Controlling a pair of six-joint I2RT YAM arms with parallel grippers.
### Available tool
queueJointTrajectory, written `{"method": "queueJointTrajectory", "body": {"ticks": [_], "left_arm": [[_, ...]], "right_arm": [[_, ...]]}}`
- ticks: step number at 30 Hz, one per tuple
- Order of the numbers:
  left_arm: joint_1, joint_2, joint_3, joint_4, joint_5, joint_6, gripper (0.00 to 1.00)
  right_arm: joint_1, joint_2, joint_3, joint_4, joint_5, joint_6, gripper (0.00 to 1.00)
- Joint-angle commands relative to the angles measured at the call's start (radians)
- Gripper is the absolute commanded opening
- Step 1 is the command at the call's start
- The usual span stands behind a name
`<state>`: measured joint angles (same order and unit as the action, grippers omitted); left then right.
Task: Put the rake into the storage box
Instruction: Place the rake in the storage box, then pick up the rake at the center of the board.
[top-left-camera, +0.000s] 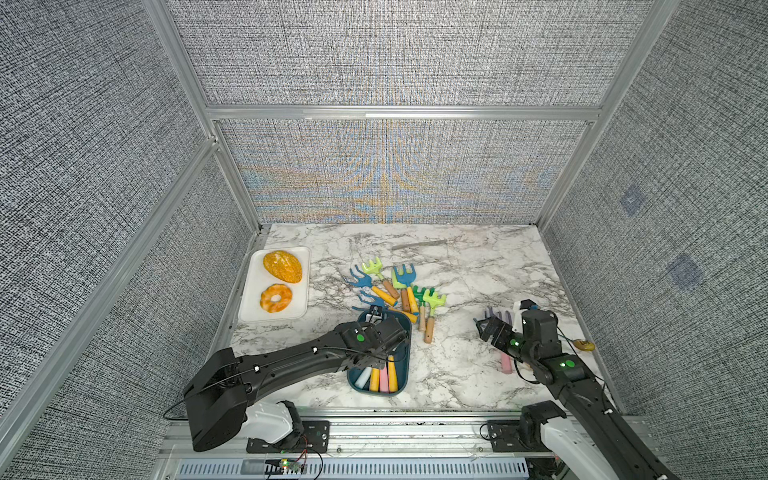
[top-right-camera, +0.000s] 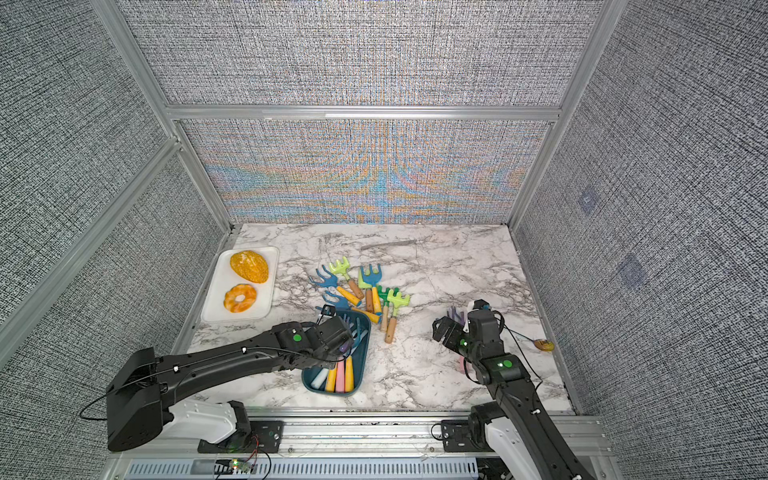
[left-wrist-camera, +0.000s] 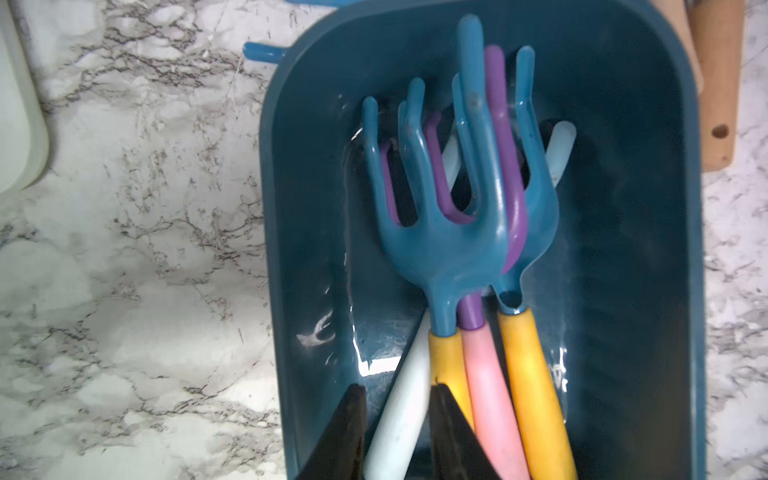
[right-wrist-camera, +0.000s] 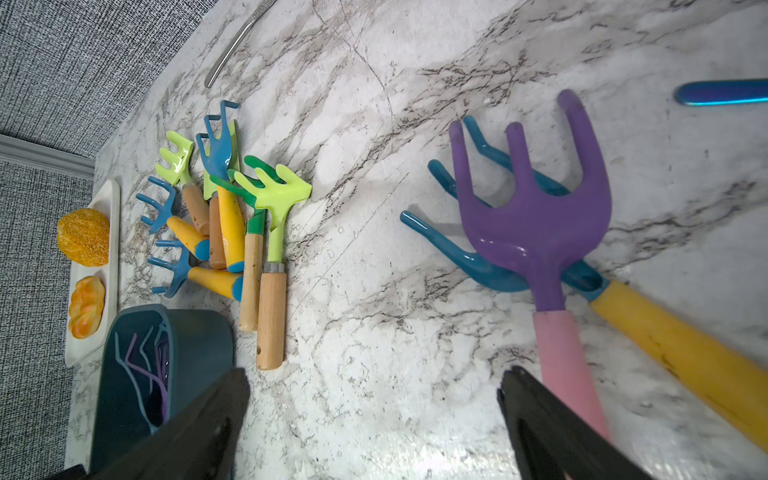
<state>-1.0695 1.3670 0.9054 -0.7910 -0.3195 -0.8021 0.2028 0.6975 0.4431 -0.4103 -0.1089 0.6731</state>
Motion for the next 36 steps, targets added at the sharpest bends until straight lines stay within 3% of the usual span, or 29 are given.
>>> {"method": "queueJointTrajectory", "body": {"ticks": [1,6,11,19,27,36], "left_arm": [[0.002,-0.006,-0.011,-0.012,-0.003,-0.012,0.36],[0.002,-0.008,0.001,-0.023,-0.008,-0.007,0.40],[0.019,-0.050,-0.008,-0.038,-0.056,-0.003,0.62],[0.121,-0.100,-0.098,0.015,-0.024,-0.006,0.76],[0.224,-0.066,-0.200,0.161,0.114,0.032,0.73],[0.259,-0.042,-0.239,0.206,0.135,0.016,0.54]], "right_arm": [[0.000,0.000,-0.005,-0.001,0.012,0.012,0.99],[0.006,0.000,0.008,-0.052,0.055,0.038,0.99],[0.039,-0.024,0.004,-0.142,0.142,0.128,0.97],[0.072,-0.006,-0.002,-0.200,0.270,0.221,0.92],[0.096,0.137,-0.013,-0.128,0.288,0.213,0.88],[0.233,0.331,0.016,-0.016,0.264,0.182,0.63]]}}
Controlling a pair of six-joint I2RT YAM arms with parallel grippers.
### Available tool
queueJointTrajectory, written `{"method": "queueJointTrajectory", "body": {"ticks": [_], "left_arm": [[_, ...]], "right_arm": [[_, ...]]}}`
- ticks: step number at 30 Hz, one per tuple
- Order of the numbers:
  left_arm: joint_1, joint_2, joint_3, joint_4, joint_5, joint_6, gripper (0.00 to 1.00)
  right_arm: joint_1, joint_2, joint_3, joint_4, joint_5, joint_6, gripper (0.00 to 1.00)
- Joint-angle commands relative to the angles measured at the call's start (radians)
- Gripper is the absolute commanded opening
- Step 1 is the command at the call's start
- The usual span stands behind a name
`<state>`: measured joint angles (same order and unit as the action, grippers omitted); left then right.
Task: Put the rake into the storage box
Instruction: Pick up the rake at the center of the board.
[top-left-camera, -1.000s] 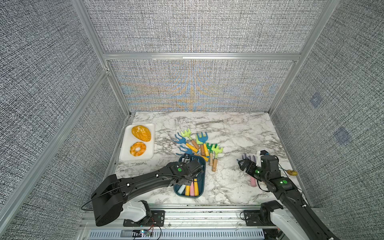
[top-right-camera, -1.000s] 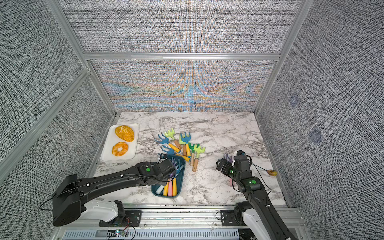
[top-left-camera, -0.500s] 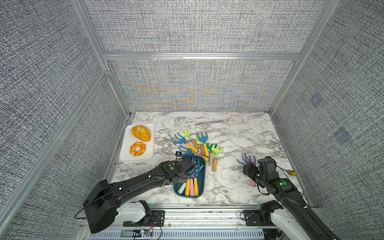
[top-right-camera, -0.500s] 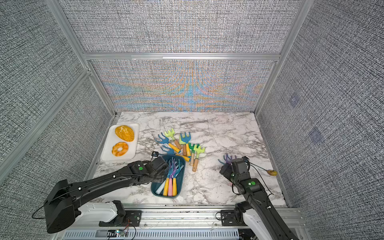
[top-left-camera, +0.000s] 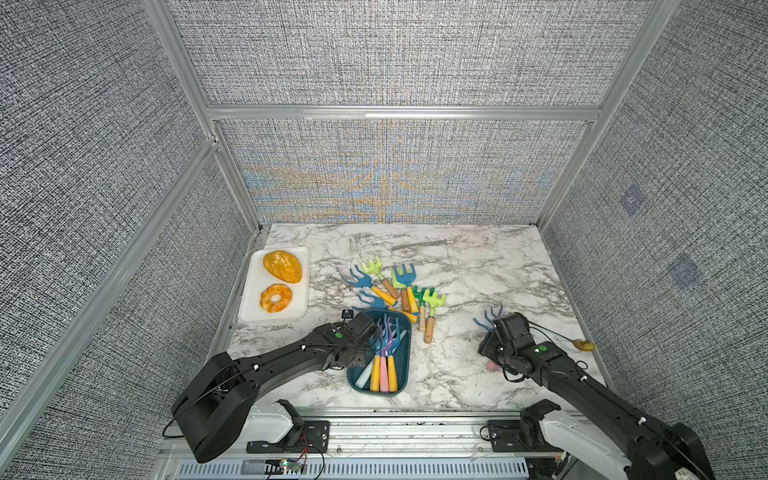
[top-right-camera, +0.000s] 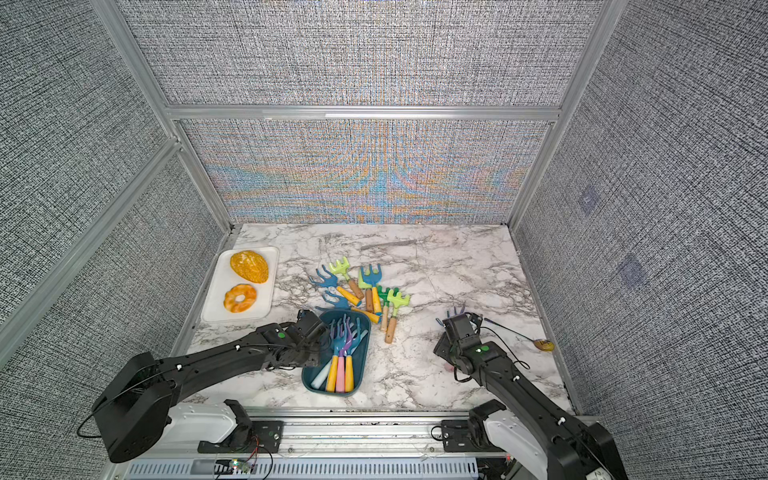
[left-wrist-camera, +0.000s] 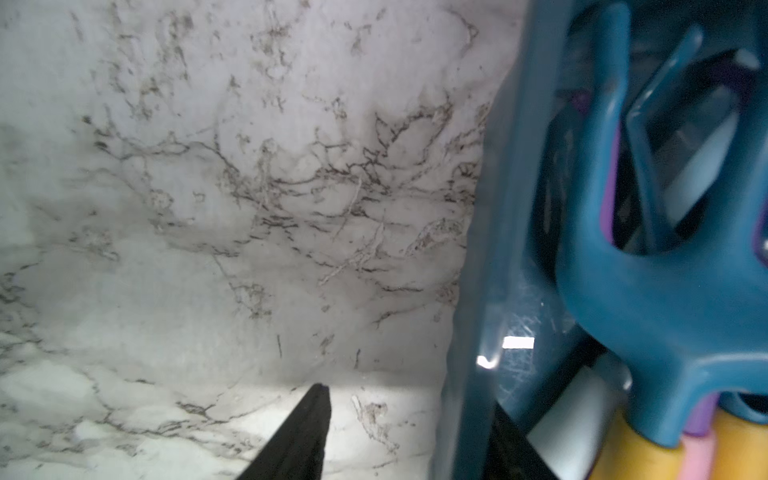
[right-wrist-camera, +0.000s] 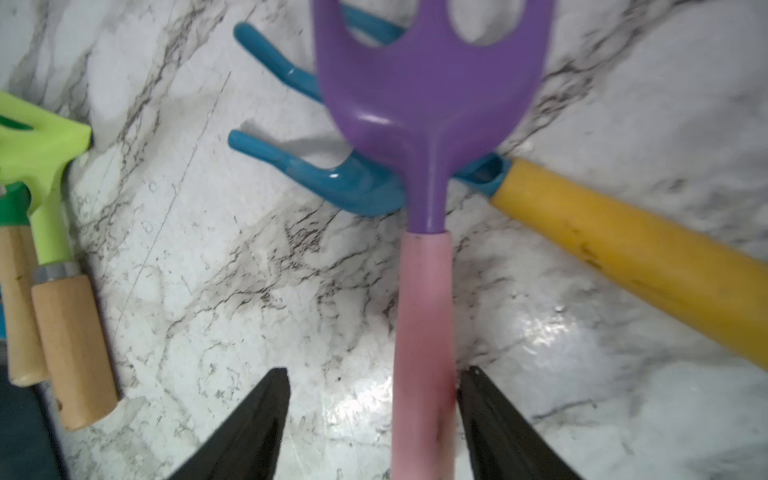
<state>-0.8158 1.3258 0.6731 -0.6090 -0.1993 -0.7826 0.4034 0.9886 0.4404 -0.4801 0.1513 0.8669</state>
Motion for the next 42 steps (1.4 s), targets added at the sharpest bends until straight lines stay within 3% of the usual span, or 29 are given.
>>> {"method": "queueJointTrajectory", "body": {"ticks": [1,10,14,21,23,31,35,39,42], "left_arm": [[0.009,-0.004,-0.010,0.024,0.014,-0.012,0.53],[0.018,-0.077,-0.067,0.012,-0.015,-0.083,0.51],[0.019,-0.108,-0.084,0.012,-0.011,-0.094,0.52],[0.018,-0.141,-0.090,0.019,0.032,-0.091,0.56],[0.019,-0.160,-0.088,0.005,0.024,-0.087,0.59],[0.023,-0.242,-0.058,-0.065,-0.036,-0.070,0.66],[0.024,-0.292,-0.046,-0.086,-0.071,-0.063,0.68],[0.030,-0.338,-0.038,-0.109,-0.115,-0.058,0.73],[0.039,-0.364,-0.037,-0.119,-0.132,-0.053,0.75]], "right_arm": [[0.055,0.065,0.028,0.058,0.012,-0.012,0.61],[0.152,0.215,0.089,0.055,0.076,0.015,0.57],[0.141,0.232,0.098,0.023,0.131,0.040,0.63],[0.070,0.276,0.096,0.084,0.124,0.020,0.61],[0.055,0.295,0.104,0.094,0.118,0.009,0.55],[0.103,0.212,0.124,0.031,0.128,0.013,0.02],[0.208,0.101,0.163,-0.005,0.113,0.022,0.00],[0.360,0.025,0.195,0.100,-0.027,0.016,0.00],[0.490,0.054,0.221,0.220,-0.141,0.038,0.00]]}}
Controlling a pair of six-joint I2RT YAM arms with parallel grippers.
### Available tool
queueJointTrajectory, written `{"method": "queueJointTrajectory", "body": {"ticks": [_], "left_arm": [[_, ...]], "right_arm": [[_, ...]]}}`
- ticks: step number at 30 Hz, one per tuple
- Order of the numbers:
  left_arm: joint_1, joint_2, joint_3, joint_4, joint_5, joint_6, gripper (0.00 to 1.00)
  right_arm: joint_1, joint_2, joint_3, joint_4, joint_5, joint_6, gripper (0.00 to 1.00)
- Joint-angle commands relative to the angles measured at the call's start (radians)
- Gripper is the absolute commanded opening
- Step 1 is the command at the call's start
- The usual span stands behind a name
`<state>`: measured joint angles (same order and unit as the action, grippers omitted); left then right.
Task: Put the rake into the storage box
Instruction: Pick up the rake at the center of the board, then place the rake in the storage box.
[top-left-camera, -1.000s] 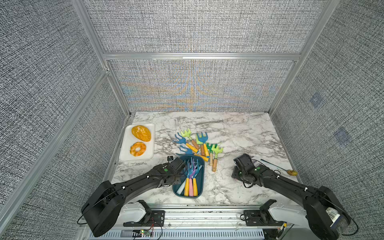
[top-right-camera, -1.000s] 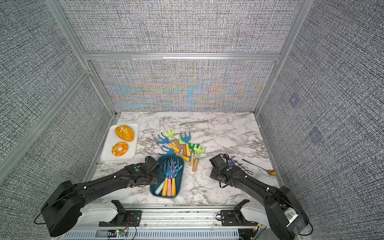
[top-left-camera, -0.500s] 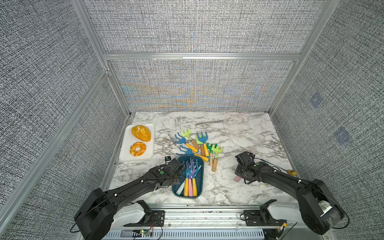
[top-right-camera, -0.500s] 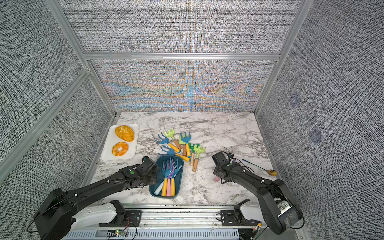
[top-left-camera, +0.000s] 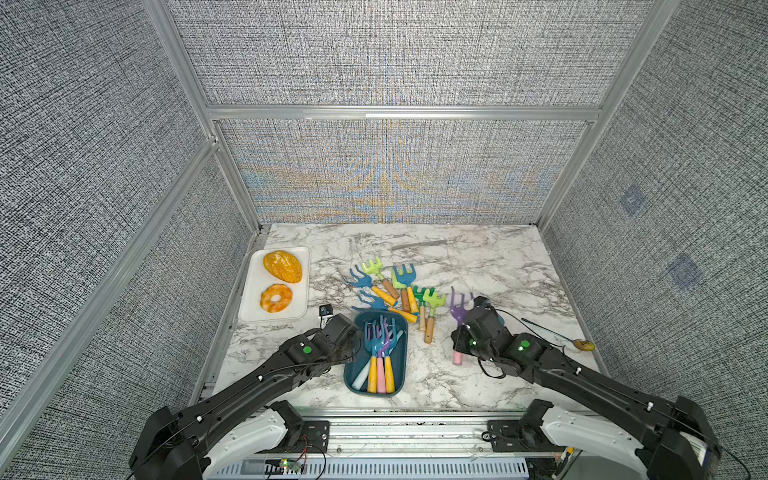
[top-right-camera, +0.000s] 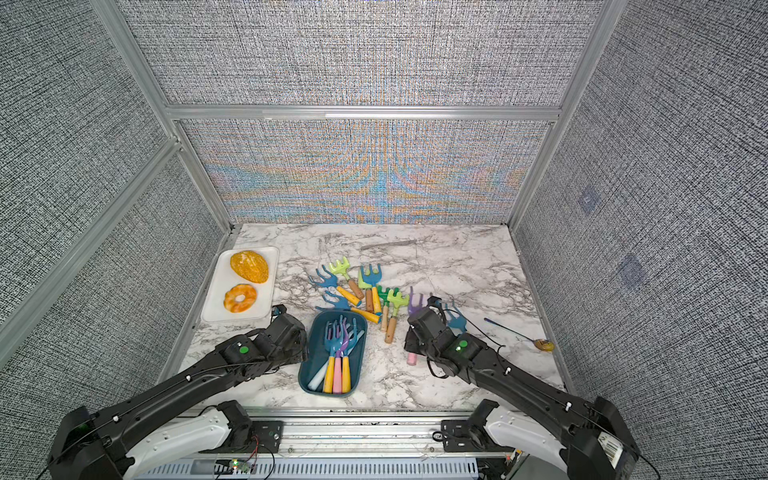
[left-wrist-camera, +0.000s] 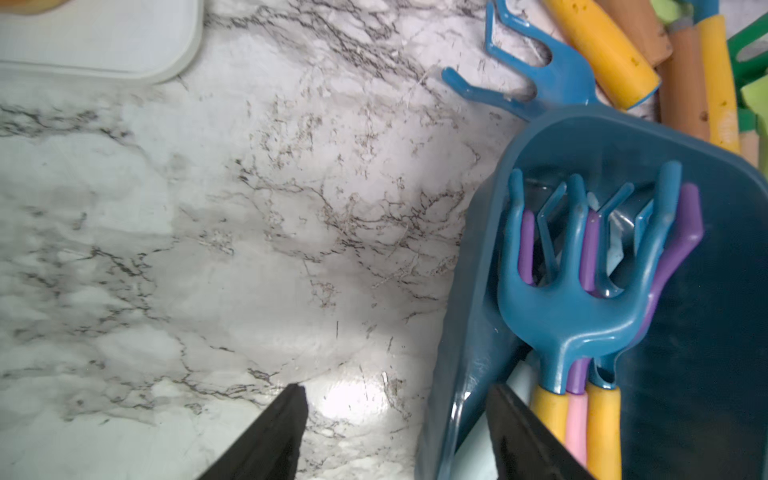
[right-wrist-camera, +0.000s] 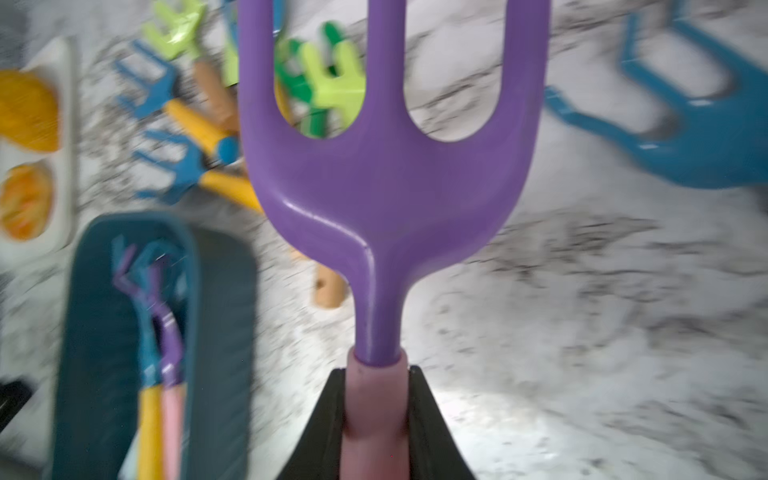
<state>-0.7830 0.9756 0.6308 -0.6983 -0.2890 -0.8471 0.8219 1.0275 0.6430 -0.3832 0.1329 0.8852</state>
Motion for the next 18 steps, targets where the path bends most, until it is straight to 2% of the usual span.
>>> {"method": "queueJointTrajectory", "body": {"ticks": [1,4,8,12,18], "left_arm": [[0.009,-0.021,0.007,-0.033,-0.048,0.011,0.77],[0.016,-0.042,0.006,-0.044,-0.061,0.010,0.83],[0.021,-0.076,-0.003,-0.058,-0.075,0.006,0.98],[0.024,-0.118,-0.012,-0.076,-0.086,0.003,0.99],[0.028,-0.180,-0.026,-0.089,-0.093,0.006,0.99]], "right_arm": [[0.116,0.038,0.034,0.159,-0.144,0.027,0.00],[0.233,0.134,0.107,0.192,-0.157,0.044,0.00],[0.309,0.259,0.210,0.197,-0.154,0.071,0.00],[0.333,0.368,0.261,0.211,-0.132,0.145,0.00],[0.346,0.449,0.280,0.217,-0.053,0.235,0.00]]}}
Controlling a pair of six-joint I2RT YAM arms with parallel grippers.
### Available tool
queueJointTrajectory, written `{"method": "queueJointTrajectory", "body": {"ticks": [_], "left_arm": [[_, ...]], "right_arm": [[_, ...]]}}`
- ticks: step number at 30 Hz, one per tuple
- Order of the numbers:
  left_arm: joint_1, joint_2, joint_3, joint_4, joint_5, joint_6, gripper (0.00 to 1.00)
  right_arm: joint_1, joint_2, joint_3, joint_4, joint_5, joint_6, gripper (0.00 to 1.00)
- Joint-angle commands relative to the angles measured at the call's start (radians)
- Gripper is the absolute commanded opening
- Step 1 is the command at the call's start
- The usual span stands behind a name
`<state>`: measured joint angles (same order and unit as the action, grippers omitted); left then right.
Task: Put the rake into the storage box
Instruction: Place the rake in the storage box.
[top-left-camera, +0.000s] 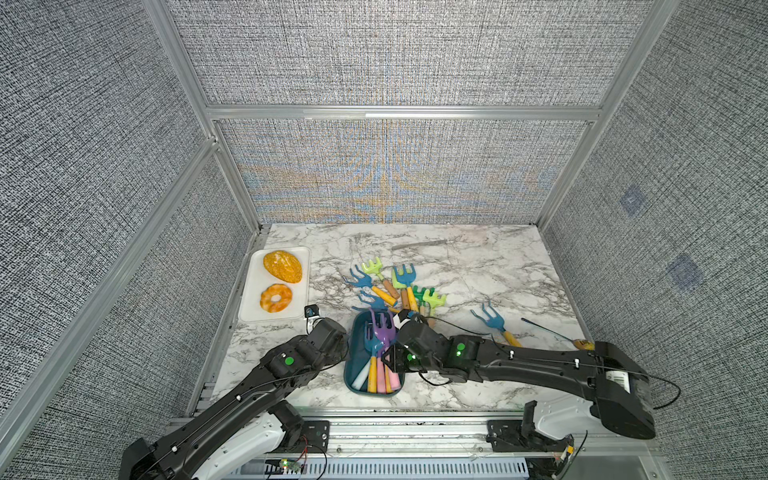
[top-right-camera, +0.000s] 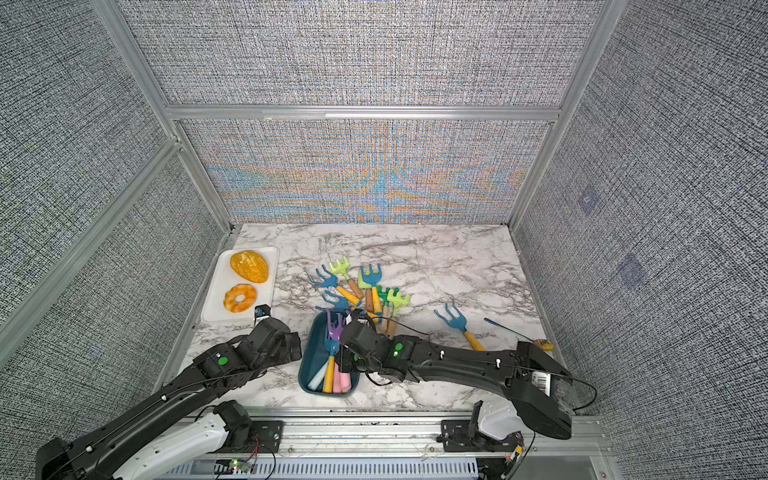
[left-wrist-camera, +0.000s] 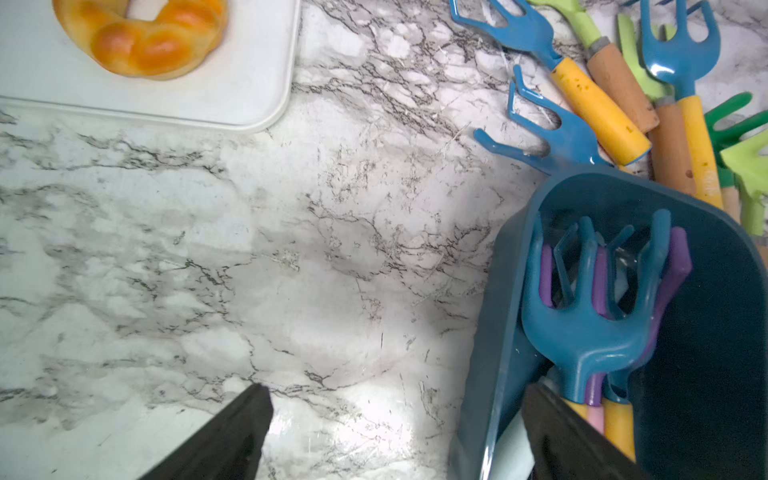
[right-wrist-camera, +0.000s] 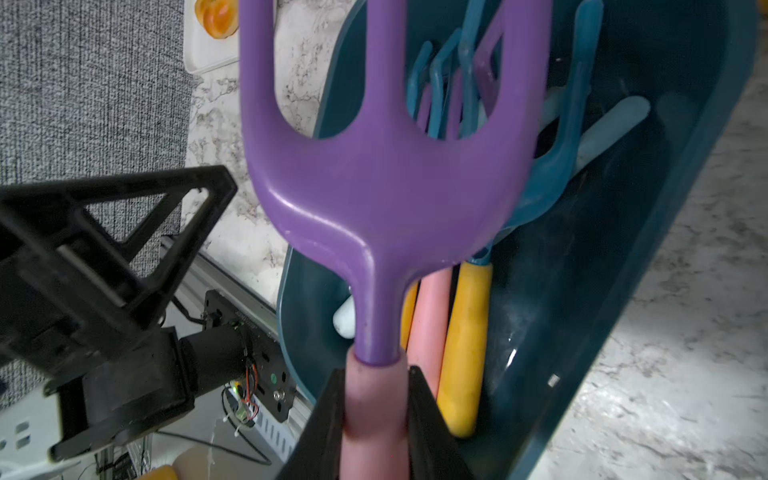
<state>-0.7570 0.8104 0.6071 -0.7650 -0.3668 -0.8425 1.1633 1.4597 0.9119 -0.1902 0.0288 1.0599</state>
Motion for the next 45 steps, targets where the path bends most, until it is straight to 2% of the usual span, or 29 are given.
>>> {"method": "queueJointTrajectory", "body": {"ticks": [1,11,21,24,27,28,33,38,42,45], "left_arm": [[0.001,-0.021,-0.003,-0.024,-0.015,0.003,0.99],[0.002,-0.048,-0.016,-0.027,-0.006,0.011,0.99],[0.002,-0.060,-0.023,-0.022,0.015,0.013,0.99],[0.003,-0.059,-0.023,-0.024,0.020,0.013,0.99],[0.003,-0.059,-0.021,-0.027,0.021,0.011,0.99],[0.002,-0.057,-0.020,-0.026,0.022,0.013,0.99],[0.003,-0.025,0.016,-0.028,0.008,0.025,0.99],[0.005,0.065,0.087,-0.020,-0.014,0.057,0.99],[0.023,0.187,0.177,0.002,-0.024,0.088,0.99],[0.042,0.295,0.252,0.021,-0.015,0.114,0.99]], "right_arm": [[0.008,0.028,0.012,0.024,0.059,0.074,0.00],[0.041,0.107,0.025,0.008,0.136,0.169,0.00],[0.039,0.195,0.092,-0.065,0.205,0.158,0.01],[0.039,0.212,0.114,-0.084,0.209,0.150,0.11],[0.041,0.205,0.117,-0.090,0.209,0.136,0.31],[0.041,0.197,0.122,-0.095,0.213,0.129,0.41],[0.041,0.134,0.132,-0.126,0.244,0.097,0.66],[0.023,0.051,0.117,-0.151,0.273,0.046,0.80],[-0.032,-0.045,0.055,-0.147,0.283,-0.022,0.97],[-0.092,-0.126,-0.006,-0.130,0.266,-0.070,0.99]]}}
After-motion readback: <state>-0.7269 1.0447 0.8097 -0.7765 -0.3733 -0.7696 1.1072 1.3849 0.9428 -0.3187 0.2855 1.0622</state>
